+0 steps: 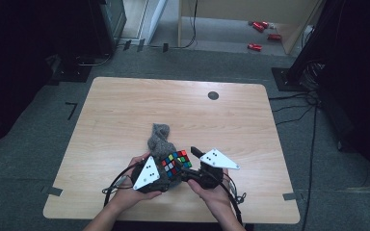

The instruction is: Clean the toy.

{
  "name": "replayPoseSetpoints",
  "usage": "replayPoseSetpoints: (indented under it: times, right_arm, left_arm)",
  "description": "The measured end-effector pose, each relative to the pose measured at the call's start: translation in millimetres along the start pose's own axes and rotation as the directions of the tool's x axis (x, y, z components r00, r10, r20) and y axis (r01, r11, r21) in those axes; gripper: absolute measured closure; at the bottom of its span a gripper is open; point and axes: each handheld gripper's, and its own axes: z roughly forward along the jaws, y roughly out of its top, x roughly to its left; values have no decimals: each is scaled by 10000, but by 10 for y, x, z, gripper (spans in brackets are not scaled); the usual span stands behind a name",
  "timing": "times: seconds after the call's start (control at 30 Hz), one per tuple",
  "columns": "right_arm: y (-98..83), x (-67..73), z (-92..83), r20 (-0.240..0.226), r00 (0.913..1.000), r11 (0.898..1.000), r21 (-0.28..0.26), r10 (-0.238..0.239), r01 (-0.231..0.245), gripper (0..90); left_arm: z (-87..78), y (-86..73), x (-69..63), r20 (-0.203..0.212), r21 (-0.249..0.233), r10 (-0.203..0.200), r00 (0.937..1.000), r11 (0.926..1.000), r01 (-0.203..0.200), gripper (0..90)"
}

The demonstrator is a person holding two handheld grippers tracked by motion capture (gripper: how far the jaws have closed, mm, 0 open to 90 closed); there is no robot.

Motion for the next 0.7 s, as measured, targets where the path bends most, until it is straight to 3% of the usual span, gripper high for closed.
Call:
replayPoseSetpoints:
  times: [0.17,0.7]
  right_arm:
    - [5,-41,-14,-89,9996,9996,-101,279,-280,295]
    - [-22,-90,12,111,9994,9994,27,338,-338,305]
  left_arm:
    - [-17,-3,19,-10,6,-59,10000,10000,59,353]
    - [-51,5,25,-9,117,-57,10000,9999,57,352]
